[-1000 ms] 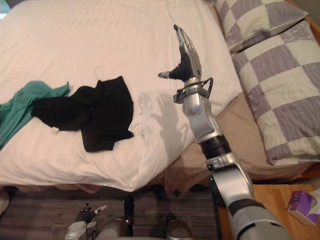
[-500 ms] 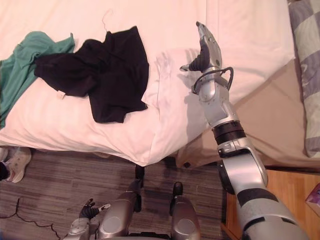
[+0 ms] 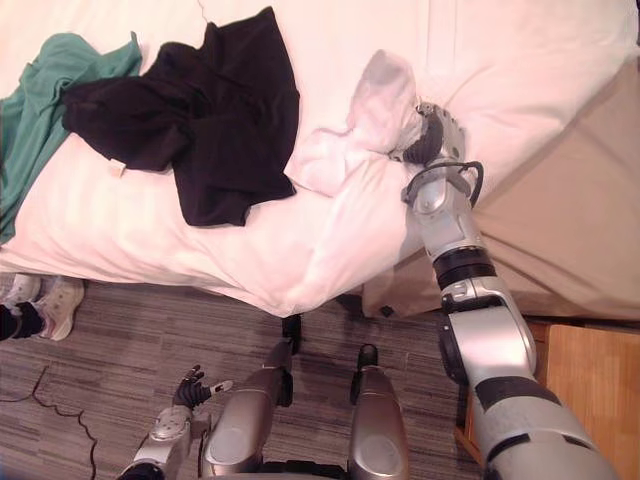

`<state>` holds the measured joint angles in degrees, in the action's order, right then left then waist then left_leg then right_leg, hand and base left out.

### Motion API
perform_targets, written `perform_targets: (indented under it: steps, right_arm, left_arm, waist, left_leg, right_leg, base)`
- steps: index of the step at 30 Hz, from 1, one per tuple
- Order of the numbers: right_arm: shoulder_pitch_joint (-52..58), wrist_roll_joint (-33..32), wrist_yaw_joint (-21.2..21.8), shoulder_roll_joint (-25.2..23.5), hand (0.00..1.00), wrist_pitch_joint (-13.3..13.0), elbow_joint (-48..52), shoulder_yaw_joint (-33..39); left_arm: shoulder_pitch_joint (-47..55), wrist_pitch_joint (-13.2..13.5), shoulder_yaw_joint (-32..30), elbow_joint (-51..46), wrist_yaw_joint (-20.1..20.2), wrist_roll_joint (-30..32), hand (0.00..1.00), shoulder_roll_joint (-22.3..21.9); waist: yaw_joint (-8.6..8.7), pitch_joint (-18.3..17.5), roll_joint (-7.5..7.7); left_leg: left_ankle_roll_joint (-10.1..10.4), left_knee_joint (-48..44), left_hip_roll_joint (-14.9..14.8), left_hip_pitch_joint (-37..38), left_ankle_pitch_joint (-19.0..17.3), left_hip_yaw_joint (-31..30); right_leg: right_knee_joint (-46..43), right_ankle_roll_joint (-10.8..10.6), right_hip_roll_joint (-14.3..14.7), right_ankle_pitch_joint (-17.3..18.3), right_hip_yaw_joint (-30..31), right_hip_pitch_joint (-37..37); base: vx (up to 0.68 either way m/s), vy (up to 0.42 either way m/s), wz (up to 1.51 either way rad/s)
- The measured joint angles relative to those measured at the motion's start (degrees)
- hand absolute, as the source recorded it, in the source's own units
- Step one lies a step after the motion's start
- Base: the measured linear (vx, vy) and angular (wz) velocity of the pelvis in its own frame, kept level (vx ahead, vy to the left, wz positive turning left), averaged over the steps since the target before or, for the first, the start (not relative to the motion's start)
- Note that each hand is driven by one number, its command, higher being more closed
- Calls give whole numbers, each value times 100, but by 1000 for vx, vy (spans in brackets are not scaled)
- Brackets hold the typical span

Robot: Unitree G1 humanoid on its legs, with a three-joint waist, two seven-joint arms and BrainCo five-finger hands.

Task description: Tidy the bed and pick cloth on bed and put in laundry

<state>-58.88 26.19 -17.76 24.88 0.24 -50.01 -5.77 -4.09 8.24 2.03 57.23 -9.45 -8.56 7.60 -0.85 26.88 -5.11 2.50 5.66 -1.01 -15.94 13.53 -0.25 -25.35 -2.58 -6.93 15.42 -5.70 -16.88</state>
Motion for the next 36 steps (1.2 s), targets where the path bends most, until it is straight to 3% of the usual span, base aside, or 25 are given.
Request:
perform_targets:
  steps: [3, 9, 16, 18, 19, 25, 28, 32, 34, 36]
  right_arm:
    - [89, -6, -32, -24, 100, 27, 28, 50]
    - [1497, -82, -166, -486, 100, 228, 1677, 587]
    - [3852, -548, -339, -1249, 100, 252, 3465, 1316]
    - [4281, -593, -347, -1273, 100, 246, 3700, 1507]
    - [4557, -703, -351, -1284, 0, 172, 3824, 1632]
    - [5094, -1108, -357, -1571, 0, -38, 3953, 1858]
    - [5302, -1617, -350, -1778, 0, -93, 3952, 2172]
    - [5500, -2874, -237, -2010, 0, -312, 3902, 2700]
    - [5623, -4070, -166, -2175, 0, -452, 3645, 3343]
    - [5745, -4869, -152, -2192, 0, -552, 3509, 3946]
  left_arm:
    - [-98, -6, 4, -5, -86, -352, 0, -67]
    - [-118, -8, -172, -248, -215, -666, 0, -227]
    - [267, -156, -495, -256, -224, -582, 0, -277]
    - [350, -184, -714, -254, -226, -582, 0, -282]
    - [411, -190, -830, -256, -241, -576, 0, -281]
    - [685, -287, -1309, -251, -347, -540, 0, -342]
    - [785, -337, -1405, -249, -357, -539, 0, -485]
    - [809, -379, -1681, -254, -337, -540, 0, -719]
    - [808, -382, -1894, -253, -311, -551, 0, -788]
    - [789, -372, -2127, -251, -239, -560, 0, -858]
  waist:
    - [3, 1, 2]
    - [98, -6, 69]
    - [338, -526, 591]
    - [378, -667, 608]
    - [413, -809, 577]
    - [436, -1092, 466]
    - [416, -1094, 466]
    - [407, -1096, 469]
    - [467, -1131, 471]
    - [496, -1134, 476]
  left_leg:
    - [-27, -1, -2, 130, 20, 46]
    - [22, 2, -47, 548, -83, 173]
    - [52, -4, -92, 984, -327, 492]
    - [38, -4, -94, 1120, -406, 622]
    - [33, -4, -97, 1157, -457, 683]
    - [17, -3, -115, 1368, -620, 992]
    - [32, -3, -120, 1544, -703, 1186]
    - [-5, -1, -152, 1669, -820, 1491]
    - [3, 6, -163, 1731, -889, 1641]
    - [-6, 6, -168, 1750, -918, 1734]
  right_leg:
    - [21, 1, 2, -1, 42, 113]
    - [250, -16, 66, -30, 192, 568]
    - [713, -77, 118, -136, 502, 1032]
    - [859, -103, 123, -185, 625, 1144]
    - [970, -114, 124, -226, 671, 1198]
    - [1241, -141, 136, -326, 953, 1390]
    - [1280, -142, 125, -327, 1044, 1525]
    - [1281, -144, 148, -327, 1267, 1517]
    - [1269, -147, 151, -326, 1323, 1522]
    - [1261, -148, 158, -327, 1406, 1525]
  base:
    - [6, -3, -8]
    - [13, -4, -16]
    - [80, 0, -25]
    - [78, 30, -35]
    - [93, 34, -36]
    - [53, 15, -27]
    - [55, 0, -23]
    - [41, -6, -34]
    - [64, -7, -31]
    - [71, 6, -23]
